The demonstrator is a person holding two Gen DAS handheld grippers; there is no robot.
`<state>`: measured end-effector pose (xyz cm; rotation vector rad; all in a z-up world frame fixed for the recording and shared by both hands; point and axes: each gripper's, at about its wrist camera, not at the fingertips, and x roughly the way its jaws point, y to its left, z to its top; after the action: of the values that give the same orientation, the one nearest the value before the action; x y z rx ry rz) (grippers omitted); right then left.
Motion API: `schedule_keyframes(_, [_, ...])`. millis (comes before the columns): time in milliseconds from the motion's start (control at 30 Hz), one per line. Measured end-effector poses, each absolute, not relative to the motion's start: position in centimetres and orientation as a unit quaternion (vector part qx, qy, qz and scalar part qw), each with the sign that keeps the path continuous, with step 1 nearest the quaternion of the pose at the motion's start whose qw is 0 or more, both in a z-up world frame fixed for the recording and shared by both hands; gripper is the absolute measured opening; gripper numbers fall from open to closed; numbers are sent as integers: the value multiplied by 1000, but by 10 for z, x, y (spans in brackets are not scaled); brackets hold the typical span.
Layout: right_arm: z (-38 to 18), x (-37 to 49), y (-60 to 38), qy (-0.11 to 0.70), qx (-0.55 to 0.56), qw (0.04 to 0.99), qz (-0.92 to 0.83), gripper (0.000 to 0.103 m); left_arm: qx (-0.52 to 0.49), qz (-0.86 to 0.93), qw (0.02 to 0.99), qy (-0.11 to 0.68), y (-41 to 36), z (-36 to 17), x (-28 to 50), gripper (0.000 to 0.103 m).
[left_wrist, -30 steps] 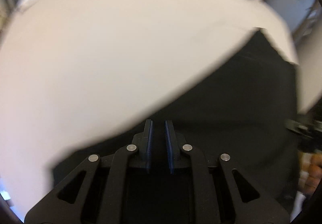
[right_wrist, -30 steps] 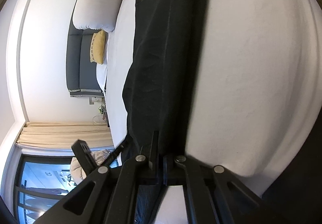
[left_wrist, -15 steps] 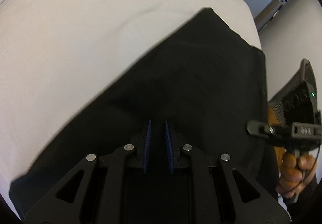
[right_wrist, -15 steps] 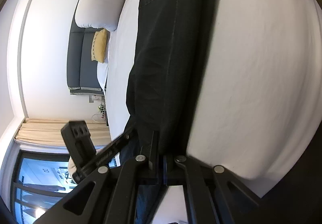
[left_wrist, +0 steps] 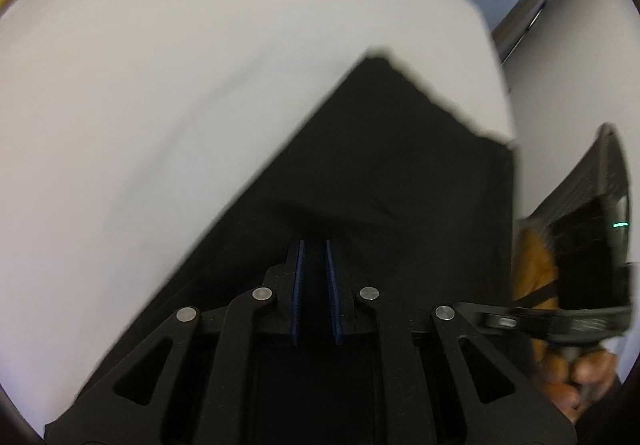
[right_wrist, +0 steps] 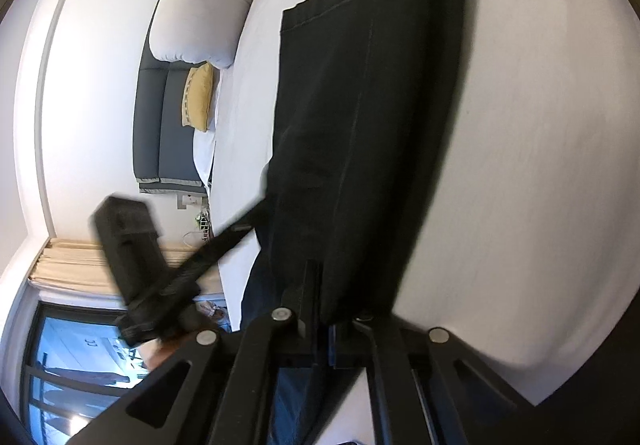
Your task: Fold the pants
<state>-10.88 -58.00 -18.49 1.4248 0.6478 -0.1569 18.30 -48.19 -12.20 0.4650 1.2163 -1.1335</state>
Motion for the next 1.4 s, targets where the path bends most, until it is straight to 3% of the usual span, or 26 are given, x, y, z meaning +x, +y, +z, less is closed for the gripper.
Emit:
schedule_keyframes(133, [-188,-116,-583,286,647,704,-74,0,173,-471,679,536,-480,-132,208,11])
schedule_keyframes(233, [-188,-118,-582,282,649,702,-75,0,216,-417,728,500,-482,-120,217,11])
schedule_keyframes(333, [-186,-117,-582,277,650,703,-81,0,165,-445,733,487,-468,-99,219,11])
schedule_keyframes(467, [-191,-125,-586,257,670,692,-83,0,181,-475,728,460,-460,-87,191,11])
schedule_keyframes(767, [-195,-158,-640,167,712,670,-128,9,188,-498,704,471,-467,-121,100,11])
schedule_keyframes(800, [-196,-161,-643,162,714,667,-136,3,182,-497,704,473,-461,-121,97,11])
schedule_keyframes(1200, [-192,-178,-642,181,672,695,-179,1,103,-432,746,496,-330,-88,117,11])
schedule_keyframes(1267, [-178,-181,-640,198,657,699,-200,15,84,-413,752,506,-305,-92,120,11])
schedule_keyframes(1333, [-146,-186,-633,224,605,722,-252,42,69,-395,757,515,-283,-95,124,11])
schedule_keyframes(1400, [-115,-179,-621,233,555,761,-242,41,46,-379,758,528,-256,-98,131,11])
